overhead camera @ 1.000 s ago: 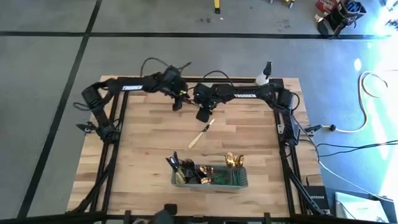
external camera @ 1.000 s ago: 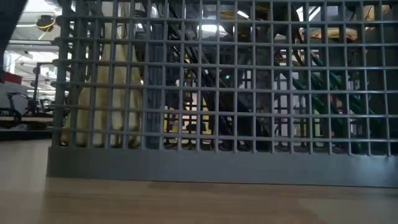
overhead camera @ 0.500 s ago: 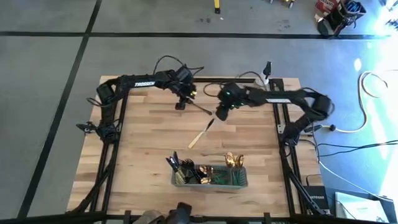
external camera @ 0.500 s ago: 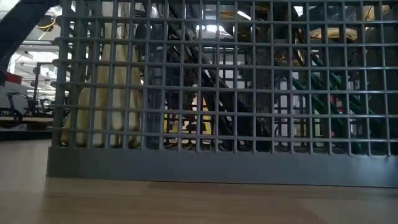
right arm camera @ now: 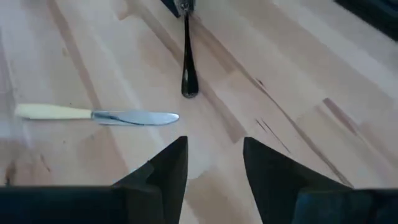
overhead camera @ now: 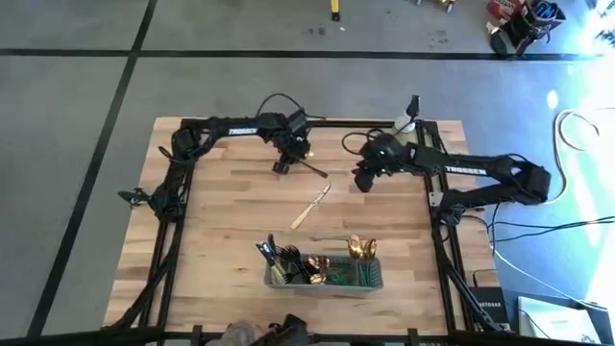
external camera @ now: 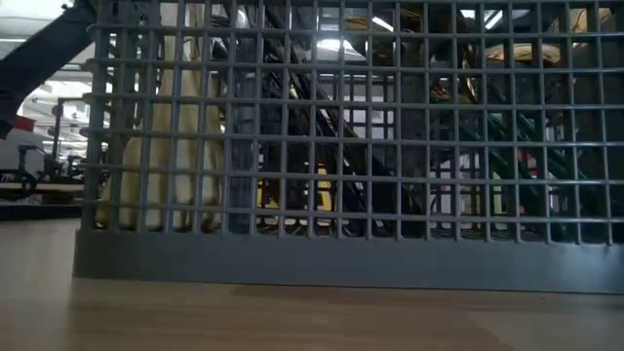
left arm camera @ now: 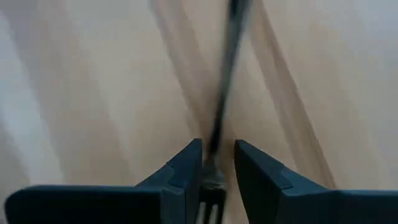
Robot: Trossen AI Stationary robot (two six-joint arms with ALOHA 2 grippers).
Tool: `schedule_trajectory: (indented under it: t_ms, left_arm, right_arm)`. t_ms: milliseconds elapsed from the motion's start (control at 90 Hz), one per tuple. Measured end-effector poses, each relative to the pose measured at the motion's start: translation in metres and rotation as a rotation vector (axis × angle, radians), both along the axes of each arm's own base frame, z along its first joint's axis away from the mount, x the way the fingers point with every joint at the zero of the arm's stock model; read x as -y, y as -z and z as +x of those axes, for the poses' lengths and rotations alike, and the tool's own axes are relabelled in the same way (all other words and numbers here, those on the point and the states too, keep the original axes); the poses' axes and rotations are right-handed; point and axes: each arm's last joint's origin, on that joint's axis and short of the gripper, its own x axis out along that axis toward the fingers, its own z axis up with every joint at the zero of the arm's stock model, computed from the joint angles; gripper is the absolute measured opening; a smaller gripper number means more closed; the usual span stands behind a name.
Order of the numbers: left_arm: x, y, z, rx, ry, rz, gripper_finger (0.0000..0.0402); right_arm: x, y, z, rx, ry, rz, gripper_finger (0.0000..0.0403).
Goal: Sort silverware
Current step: Put the black fork into the gray cutlery rack
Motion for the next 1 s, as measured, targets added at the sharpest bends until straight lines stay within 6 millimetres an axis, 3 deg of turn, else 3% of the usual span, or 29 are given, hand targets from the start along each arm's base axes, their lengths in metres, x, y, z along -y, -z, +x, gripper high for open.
schedule_trajectory:
  t_ms: [189,433,633,744,1000]
  left_arm:
    - [0.005,0.001,0.005,-0.004,0.042,0.041,0.0076]
    - [0.006,0.004,0.004,-0.028,0.028,0.033,0.0009]
    - [0.013,-0.001,0.001,-0.077,-0.001,0.035,0.0002]
    - [0.02,-0.013,-0.004,-0.102,-0.047,0.04,0.0001]
    - [0.049,-0.065,-0.008,-0.07,-0.091,0.127,0.0001]
  right_arm:
    - [-0.001,0.003,-0.002,-0.009,0.007,-0.001,0.0138]
    - [-0.001,0.003,-0.001,-0.001,0.009,0.012,0.0138]
    - [-0.001,0.002,-0.001,0.014,-0.003,0.019,0.0138]
    - [-0.001,0.0,0.002,0.049,-0.023,0.023,0.0138]
    - [-0.004,-0.005,0.007,0.128,-0.099,0.039,0.0138]
